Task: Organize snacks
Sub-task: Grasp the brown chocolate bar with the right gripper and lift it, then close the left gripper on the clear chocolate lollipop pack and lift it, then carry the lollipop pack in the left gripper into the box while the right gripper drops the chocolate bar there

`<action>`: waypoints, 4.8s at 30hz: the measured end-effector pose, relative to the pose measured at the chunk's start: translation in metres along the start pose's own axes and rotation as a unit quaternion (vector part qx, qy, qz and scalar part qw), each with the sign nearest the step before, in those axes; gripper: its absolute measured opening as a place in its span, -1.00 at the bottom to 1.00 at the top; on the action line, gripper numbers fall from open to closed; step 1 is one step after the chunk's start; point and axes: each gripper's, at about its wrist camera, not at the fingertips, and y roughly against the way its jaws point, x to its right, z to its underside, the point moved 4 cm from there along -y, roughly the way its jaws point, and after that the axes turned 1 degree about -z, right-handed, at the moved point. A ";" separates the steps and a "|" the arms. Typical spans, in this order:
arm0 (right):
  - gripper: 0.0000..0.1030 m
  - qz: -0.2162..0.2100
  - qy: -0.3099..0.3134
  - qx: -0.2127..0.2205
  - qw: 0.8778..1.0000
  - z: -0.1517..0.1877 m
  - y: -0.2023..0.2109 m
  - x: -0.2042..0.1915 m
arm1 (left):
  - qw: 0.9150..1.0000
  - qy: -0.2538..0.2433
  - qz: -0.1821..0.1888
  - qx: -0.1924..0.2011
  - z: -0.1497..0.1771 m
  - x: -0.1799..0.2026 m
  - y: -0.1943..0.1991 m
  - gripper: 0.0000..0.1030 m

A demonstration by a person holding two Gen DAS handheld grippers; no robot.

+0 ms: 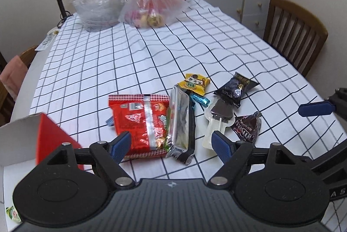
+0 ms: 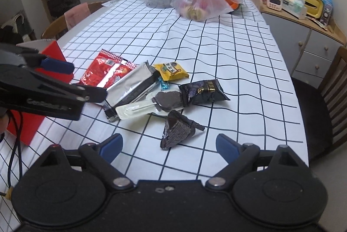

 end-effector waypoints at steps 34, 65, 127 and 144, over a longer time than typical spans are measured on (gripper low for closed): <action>-0.28 -0.039 0.041 0.003 0.998 0.003 -0.054 0.029 | 0.994 -0.045 0.080 -0.063 -0.028 0.048 -0.066 0.57; -0.56 -0.026 -0.037 0.020 0.999 0.028 -0.005 0.046 | 0.993 -0.016 0.081 -0.083 -0.014 0.060 -0.081 -0.10; -0.57 -0.091 0.091 0.030 0.991 -0.081 -0.022 -0.323 | 0.986 0.163 -0.038 -0.002 0.110 -0.318 0.115 -0.10; -0.56 -0.072 0.106 -0.025 0.991 -0.066 -0.070 -0.345 | 0.990 0.114 -0.036 -0.072 0.117 -0.315 0.052 -0.10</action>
